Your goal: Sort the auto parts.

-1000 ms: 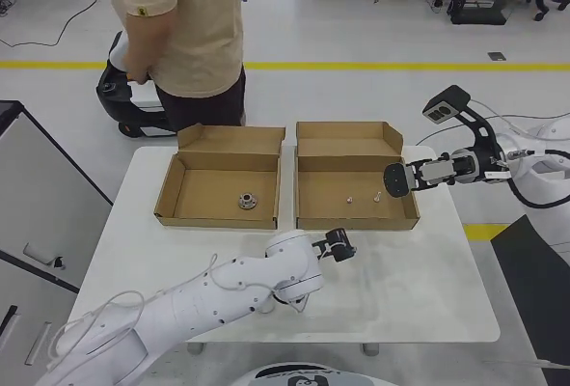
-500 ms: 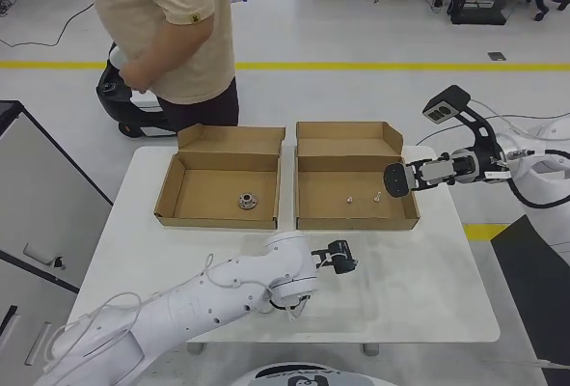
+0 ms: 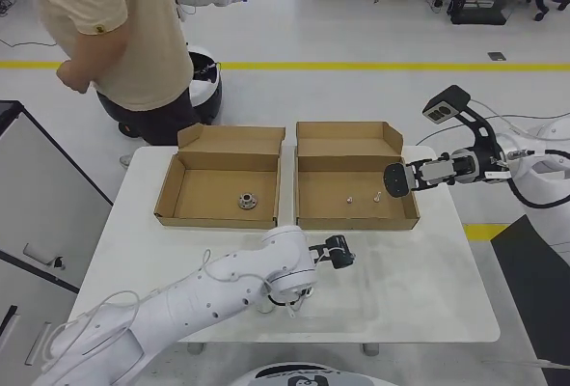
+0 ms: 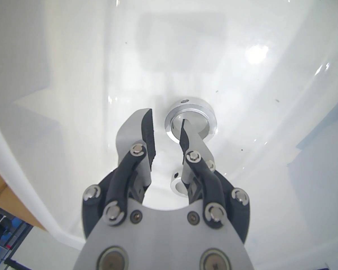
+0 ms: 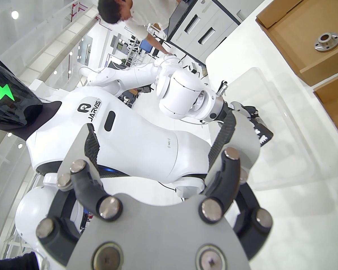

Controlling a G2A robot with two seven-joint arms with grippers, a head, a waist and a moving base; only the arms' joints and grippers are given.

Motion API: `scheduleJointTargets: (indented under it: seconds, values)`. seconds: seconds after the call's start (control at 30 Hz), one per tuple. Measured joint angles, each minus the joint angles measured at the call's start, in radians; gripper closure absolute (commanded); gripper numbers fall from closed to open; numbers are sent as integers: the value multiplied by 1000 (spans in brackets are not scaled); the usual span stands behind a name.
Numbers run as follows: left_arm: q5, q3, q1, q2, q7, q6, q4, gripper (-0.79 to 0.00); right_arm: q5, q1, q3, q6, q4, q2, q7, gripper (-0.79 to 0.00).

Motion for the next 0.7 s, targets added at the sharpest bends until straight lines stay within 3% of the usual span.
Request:
scheduleJointTargets:
  seconds: [0.7]
  values:
    - [-29, 11, -12, -25, -3, -28, 74, -215, 0, 0, 0, 0, 0, 0, 0, -785]
